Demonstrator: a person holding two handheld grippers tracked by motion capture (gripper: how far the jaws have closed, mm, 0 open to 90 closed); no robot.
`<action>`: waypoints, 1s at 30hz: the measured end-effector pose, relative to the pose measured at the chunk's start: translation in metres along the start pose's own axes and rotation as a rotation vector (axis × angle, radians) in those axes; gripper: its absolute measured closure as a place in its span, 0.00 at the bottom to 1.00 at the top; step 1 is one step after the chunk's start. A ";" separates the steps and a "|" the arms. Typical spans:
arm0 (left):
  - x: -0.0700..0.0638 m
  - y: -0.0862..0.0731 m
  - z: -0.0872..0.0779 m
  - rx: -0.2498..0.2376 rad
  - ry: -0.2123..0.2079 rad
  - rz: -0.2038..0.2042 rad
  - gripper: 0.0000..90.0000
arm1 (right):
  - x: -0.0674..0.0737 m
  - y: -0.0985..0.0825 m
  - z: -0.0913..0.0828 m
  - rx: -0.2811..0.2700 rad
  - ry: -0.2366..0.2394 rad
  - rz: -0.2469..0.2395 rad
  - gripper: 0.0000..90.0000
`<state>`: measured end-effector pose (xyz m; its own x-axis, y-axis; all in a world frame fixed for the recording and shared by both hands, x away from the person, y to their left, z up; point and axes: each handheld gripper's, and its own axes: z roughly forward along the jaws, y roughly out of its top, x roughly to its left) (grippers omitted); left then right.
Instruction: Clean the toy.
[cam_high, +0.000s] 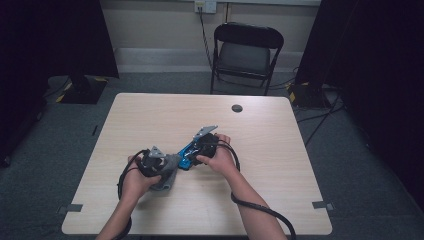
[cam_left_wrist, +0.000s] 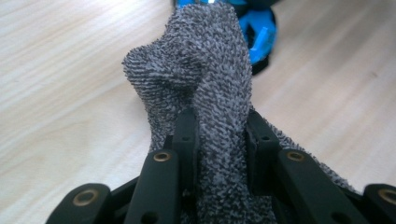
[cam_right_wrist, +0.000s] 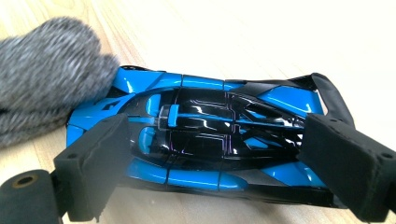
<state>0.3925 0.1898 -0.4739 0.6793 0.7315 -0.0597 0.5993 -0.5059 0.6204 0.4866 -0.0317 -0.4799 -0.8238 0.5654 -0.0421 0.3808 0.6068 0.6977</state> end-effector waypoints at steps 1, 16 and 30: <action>-0.002 -0.001 0.000 -0.001 -0.003 0.005 0.78 | 0.000 0.000 0.000 0.001 0.000 0.001 0.09; -0.026 0.002 -0.017 -0.066 -0.080 0.004 0.78 | 0.000 0.001 0.000 0.009 -0.003 0.003 0.09; -0.039 0.004 -0.025 -0.089 -0.063 0.015 0.75 | -0.001 0.006 -0.010 0.013 -0.016 0.001 0.19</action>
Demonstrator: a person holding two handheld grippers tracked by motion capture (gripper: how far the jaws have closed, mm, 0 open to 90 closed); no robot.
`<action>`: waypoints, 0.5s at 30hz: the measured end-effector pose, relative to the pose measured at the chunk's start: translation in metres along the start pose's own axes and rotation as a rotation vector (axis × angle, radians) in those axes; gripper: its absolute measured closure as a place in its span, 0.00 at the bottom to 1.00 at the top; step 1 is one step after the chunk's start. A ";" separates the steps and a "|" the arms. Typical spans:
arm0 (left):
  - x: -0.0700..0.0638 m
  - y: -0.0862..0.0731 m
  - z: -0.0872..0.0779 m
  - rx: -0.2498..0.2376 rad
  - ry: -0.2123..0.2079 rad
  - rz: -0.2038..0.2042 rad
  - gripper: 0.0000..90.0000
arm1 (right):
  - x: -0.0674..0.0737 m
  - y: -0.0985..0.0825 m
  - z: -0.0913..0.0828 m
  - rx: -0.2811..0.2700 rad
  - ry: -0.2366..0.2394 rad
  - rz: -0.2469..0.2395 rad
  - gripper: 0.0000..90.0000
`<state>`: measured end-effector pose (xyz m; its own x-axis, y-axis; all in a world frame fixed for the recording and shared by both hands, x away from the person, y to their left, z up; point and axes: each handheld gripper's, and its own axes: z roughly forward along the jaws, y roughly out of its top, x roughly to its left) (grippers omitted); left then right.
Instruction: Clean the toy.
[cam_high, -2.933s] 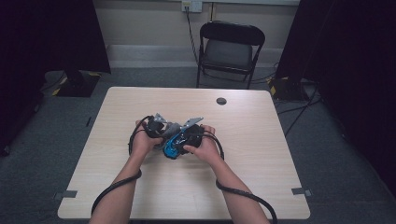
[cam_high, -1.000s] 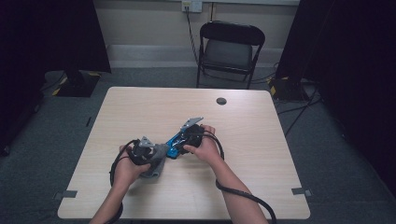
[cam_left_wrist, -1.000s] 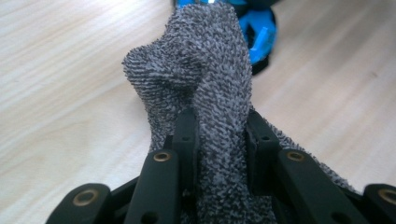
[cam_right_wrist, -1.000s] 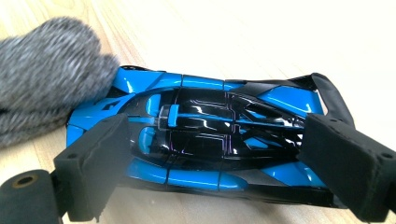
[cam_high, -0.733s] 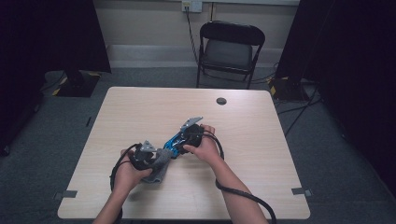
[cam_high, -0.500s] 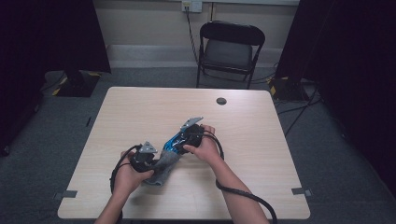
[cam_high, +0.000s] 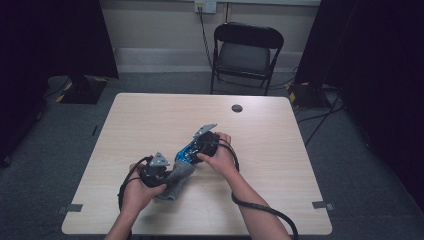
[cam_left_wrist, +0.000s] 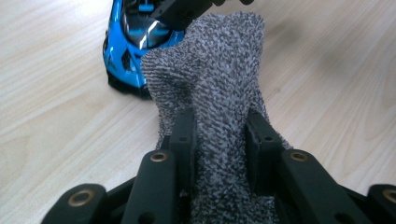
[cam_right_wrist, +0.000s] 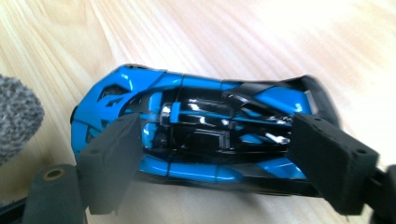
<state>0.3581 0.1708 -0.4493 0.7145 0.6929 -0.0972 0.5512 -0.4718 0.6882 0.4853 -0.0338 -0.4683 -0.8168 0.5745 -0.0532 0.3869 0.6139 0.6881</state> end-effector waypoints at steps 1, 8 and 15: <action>-0.001 0.001 -0.001 -0.001 -0.001 0.001 0.75 | -0.002 -0.001 -0.003 -0.022 0.003 0.015 0.19; -0.014 0.009 -0.001 -0.020 -0.009 0.014 0.74 | -0.020 -0.013 -0.033 -0.047 -0.004 0.021 0.19; -0.030 0.024 0.014 -0.018 -0.038 0.034 0.74 | -0.043 -0.042 -0.073 -0.049 -0.020 0.053 0.19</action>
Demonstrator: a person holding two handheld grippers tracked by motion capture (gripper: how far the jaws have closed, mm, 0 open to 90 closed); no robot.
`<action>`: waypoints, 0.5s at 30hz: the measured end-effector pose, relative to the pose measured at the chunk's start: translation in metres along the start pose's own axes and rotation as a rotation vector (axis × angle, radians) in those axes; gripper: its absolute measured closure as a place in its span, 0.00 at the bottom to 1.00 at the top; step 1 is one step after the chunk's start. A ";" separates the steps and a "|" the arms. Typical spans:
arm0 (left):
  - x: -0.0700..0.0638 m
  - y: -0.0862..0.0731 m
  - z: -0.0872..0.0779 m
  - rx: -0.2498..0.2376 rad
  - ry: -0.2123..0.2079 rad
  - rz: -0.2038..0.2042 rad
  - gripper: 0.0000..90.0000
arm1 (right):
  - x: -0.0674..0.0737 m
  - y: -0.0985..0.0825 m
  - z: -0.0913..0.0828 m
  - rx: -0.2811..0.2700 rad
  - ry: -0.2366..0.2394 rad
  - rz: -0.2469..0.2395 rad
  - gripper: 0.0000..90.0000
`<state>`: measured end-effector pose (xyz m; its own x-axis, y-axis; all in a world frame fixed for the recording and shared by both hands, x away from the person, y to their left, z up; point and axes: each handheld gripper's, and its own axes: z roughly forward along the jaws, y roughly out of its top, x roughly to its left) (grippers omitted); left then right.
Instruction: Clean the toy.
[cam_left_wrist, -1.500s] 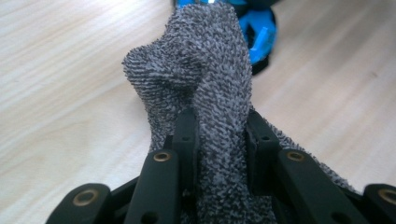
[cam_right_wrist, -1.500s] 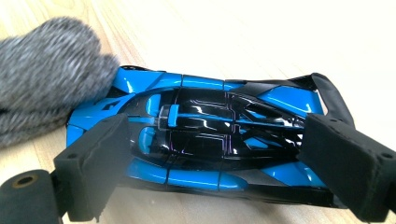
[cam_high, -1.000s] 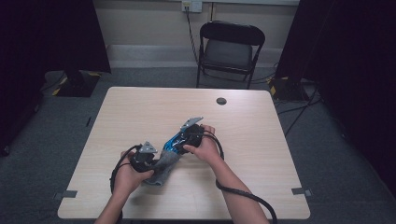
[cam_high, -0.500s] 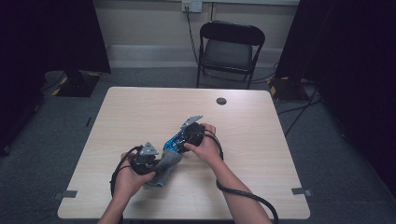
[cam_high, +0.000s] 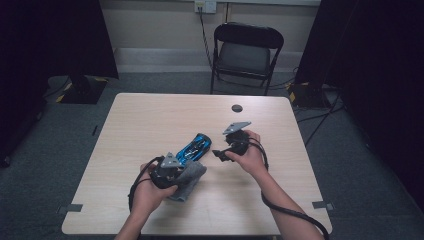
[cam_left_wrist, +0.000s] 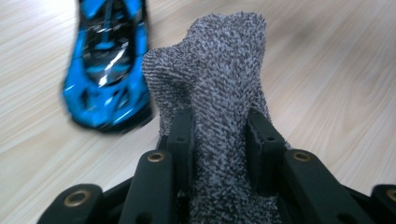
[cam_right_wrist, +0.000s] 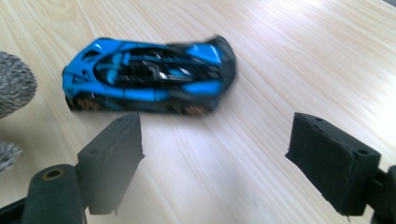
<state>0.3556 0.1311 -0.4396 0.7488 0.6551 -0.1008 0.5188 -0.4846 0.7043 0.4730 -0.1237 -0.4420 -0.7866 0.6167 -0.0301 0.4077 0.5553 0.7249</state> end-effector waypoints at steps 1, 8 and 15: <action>-0.003 0.004 0.004 -0.002 -0.005 -0.003 0.74 | -0.003 -0.004 -0.005 -0.006 0.000 0.013 0.19; -0.024 0.032 0.045 -0.016 -0.022 0.015 0.74 | -0.018 -0.033 -0.034 -0.008 -0.020 0.032 0.20; -0.032 0.061 0.086 0.020 0.010 0.042 0.73 | -0.027 -0.063 -0.054 0.006 -0.045 0.046 0.21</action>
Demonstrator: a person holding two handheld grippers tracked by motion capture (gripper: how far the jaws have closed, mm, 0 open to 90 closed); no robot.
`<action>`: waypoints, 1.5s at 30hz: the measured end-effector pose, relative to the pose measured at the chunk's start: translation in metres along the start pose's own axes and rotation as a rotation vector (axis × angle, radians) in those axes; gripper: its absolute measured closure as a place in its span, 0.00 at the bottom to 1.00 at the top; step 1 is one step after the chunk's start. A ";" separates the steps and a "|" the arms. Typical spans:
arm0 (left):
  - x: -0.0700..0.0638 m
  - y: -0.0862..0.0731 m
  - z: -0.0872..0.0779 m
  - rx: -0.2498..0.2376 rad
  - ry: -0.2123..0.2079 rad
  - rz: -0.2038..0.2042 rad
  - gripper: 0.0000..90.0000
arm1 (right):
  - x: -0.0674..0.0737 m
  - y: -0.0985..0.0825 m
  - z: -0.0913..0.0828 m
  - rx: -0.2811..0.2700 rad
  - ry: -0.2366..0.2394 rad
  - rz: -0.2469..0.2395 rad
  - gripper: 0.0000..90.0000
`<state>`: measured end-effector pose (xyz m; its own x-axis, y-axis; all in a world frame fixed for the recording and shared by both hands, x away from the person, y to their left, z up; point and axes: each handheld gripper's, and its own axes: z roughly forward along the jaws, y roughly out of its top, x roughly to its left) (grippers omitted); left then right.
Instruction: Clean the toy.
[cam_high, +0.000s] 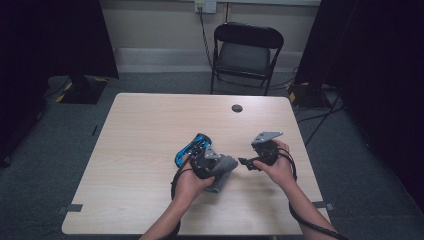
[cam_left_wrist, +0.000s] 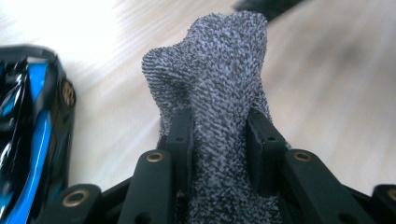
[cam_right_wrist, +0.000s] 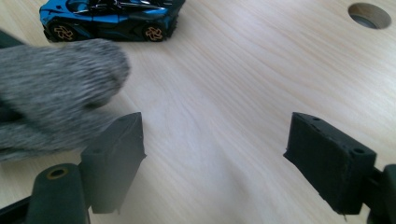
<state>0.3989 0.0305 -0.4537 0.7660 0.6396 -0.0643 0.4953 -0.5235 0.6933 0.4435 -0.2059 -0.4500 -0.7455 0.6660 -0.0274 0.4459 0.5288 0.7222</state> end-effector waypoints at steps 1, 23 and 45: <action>0.000 0.005 0.006 0.006 0.011 -0.003 0.73 | -0.001 -0.003 -0.001 -0.001 -0.001 0.008 0.21; 0.025 -0.007 -0.019 0.020 0.014 -0.013 0.48 | 0.013 -0.040 -0.005 -0.026 0.030 0.061 0.24; -0.025 -0.007 0.025 0.049 -0.222 -0.022 0.66 | 0.003 -0.037 0.003 -0.009 -0.035 0.064 0.25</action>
<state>0.3863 0.0044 -0.4746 0.8234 0.5143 -0.2398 0.5285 -0.5410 0.6543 0.4264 -0.2221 -0.4789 -0.6976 0.7164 -0.0049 0.4874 0.4796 0.7297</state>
